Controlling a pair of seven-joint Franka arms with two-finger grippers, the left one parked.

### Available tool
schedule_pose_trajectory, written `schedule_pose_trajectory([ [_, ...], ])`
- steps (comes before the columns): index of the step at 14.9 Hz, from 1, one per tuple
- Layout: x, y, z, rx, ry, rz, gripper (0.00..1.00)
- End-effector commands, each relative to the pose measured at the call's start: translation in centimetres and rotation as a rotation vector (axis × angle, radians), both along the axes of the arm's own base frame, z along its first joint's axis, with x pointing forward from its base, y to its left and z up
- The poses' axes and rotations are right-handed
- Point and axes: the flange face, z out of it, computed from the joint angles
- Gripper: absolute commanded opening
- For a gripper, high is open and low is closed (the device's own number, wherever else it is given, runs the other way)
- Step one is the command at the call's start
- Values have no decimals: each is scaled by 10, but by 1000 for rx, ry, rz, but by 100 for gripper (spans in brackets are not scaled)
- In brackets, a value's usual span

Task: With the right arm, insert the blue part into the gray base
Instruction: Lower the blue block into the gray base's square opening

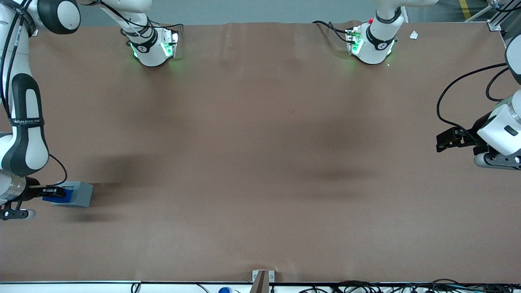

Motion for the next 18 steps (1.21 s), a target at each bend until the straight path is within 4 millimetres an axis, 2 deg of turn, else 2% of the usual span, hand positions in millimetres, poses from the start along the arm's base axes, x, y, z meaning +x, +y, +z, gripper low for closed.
schedule_pose_trajectory([
  [1, -4, -2, 1, 19, 0, -8, 0],
  [9, -7, -6, 2, 23, 14, -21, 0],
  [12, -5, -1, 5, 21, 18, -12, 0],
  [17, -8, -8, 5, 27, 25, -22, 0],
  [18, -11, -15, 4, 31, 26, -34, 0],
])
